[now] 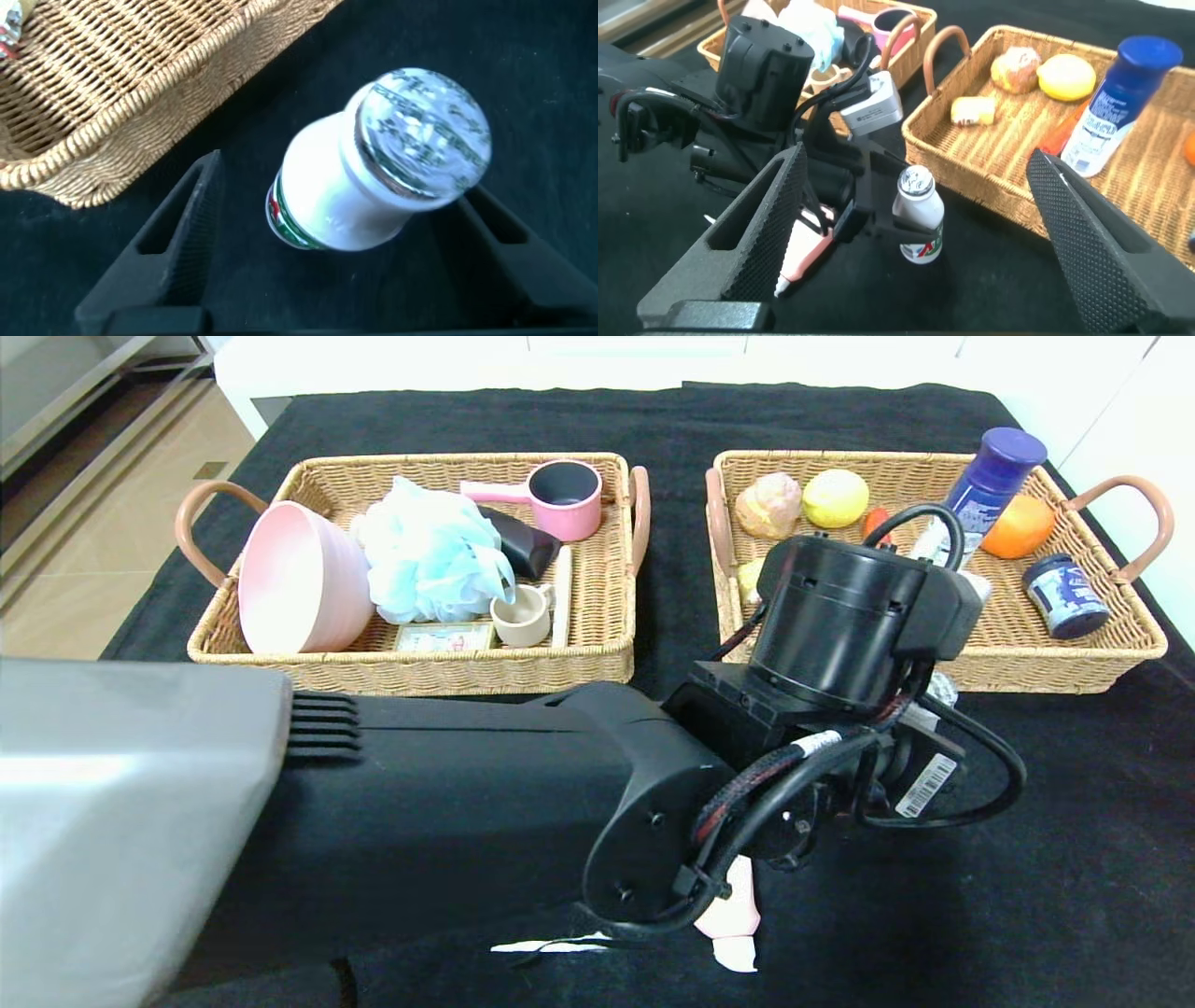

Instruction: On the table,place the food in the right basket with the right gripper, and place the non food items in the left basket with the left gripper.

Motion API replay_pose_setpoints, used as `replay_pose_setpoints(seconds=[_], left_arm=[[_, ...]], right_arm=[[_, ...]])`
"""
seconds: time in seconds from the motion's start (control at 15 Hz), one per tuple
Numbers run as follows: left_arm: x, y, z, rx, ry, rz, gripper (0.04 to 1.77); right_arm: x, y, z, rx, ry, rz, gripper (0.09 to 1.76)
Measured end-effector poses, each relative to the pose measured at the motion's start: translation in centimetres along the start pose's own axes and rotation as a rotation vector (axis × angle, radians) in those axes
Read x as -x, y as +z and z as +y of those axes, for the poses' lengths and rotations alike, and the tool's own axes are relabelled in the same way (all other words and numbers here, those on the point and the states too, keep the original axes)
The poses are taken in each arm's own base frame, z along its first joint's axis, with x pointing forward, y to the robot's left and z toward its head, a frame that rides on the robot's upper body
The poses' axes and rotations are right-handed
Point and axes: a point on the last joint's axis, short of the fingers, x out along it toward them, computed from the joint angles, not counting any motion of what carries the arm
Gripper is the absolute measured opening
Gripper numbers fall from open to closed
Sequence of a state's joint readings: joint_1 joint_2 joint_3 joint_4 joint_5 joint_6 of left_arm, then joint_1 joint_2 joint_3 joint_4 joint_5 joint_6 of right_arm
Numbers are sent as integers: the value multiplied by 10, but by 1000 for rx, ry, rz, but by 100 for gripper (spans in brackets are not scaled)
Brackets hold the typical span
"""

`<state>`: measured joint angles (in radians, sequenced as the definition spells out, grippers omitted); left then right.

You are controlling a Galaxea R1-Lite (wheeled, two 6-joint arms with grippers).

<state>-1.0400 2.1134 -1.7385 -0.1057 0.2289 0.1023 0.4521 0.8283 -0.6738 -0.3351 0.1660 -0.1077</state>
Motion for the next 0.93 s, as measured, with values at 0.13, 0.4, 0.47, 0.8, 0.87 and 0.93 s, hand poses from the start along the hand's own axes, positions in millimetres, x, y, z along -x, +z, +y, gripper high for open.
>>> replay_pose_setpoints(seconds=[0.13,0.4,0.47,0.8,0.87,0.93], left_arm=[[7,1,0,-2,-4,4,153],[28,-5,3,-5,-5,38,161],[34,-7,5,-5,5,46,162],[63,-6,14,-3,74,58,166],[67,-5,16,4,99,56,167],[70,-4,18,7,122,67,168]], right_arm=[[3,2,0,2,1,-11,171],[4,1,1,1,2,-9,171],[4,0,1,0,6,-2,171],[3,-5,2,-11,39,48,171],[3,-5,2,-11,39,49,171],[2,-5,2,-12,40,52,171]])
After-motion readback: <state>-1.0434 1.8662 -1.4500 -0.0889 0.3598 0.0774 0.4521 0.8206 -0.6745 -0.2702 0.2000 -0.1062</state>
